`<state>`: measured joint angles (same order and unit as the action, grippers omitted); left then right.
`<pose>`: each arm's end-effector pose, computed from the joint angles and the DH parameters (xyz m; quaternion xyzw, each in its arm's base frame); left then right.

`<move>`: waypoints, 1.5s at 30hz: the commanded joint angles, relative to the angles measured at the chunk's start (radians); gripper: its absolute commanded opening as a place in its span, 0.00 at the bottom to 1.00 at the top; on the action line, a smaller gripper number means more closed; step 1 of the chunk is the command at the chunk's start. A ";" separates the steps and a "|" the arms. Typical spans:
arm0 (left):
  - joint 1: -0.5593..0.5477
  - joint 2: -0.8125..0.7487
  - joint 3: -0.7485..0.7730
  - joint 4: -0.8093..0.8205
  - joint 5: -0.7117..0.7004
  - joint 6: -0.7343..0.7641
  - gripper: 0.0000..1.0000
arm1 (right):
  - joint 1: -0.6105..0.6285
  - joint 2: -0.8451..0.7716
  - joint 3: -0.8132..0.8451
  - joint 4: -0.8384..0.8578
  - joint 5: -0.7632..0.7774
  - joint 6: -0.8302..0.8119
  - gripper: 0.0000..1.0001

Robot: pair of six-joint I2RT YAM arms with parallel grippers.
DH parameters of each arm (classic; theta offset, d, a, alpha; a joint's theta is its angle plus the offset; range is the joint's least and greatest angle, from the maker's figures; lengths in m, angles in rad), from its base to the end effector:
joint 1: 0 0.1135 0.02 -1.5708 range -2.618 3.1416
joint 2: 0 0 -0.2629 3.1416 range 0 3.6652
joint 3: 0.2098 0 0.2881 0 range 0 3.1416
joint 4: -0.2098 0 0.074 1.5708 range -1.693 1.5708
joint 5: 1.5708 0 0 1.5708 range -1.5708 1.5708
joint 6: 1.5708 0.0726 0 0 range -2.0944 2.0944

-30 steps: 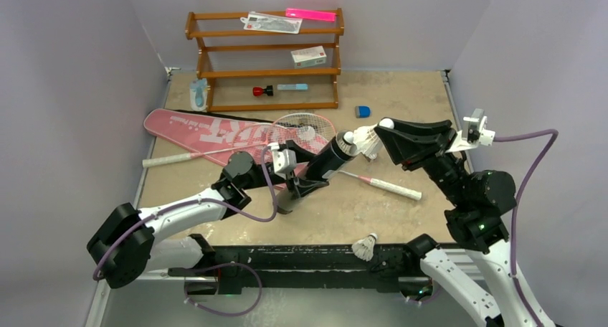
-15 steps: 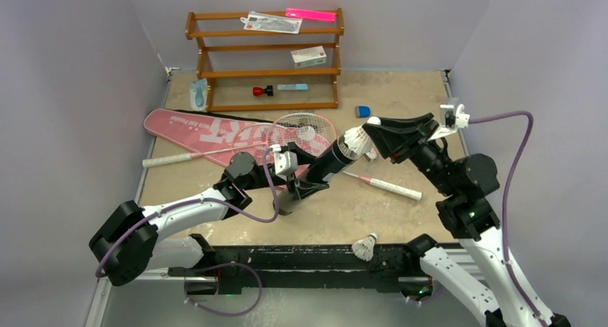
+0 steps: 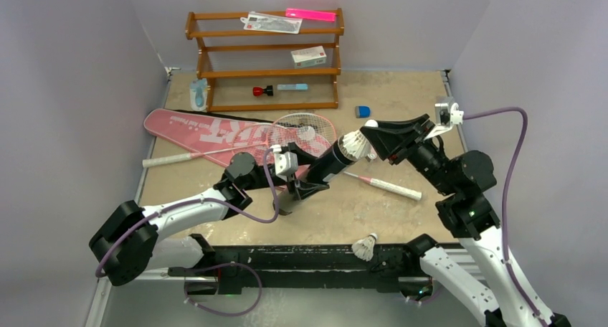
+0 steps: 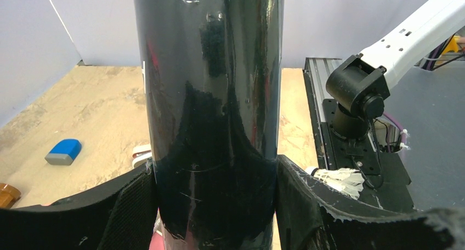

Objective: Pack up the badminton gear
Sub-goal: Place the shuttlecock at the shuttle tube.

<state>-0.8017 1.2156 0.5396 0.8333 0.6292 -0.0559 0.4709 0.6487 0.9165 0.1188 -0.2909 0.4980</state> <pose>0.1898 -0.2575 0.2513 0.4441 0.4893 -0.4834 0.5741 0.1682 0.1090 0.4589 -0.1128 0.5538 0.4539 0.6889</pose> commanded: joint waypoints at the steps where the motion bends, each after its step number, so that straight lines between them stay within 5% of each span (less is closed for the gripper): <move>1: -0.005 0.000 0.005 0.078 0.012 0.012 0.45 | 0.002 -0.012 0.066 -0.021 -0.033 0.009 0.00; 12: -0.005 -0.001 0.005 0.081 0.013 0.010 0.45 | 0.002 0.054 0.184 -0.168 -0.014 0.070 0.00; 45: -0.005 -0.011 0.005 0.092 0.025 -0.006 0.45 | 0.002 0.094 0.159 -0.128 -0.022 0.088 0.00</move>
<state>-0.8017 1.2156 0.5396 0.8452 0.6373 -0.0597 0.4709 0.7349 1.0683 -0.0601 -0.2840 0.5804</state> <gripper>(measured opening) 0.646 0.322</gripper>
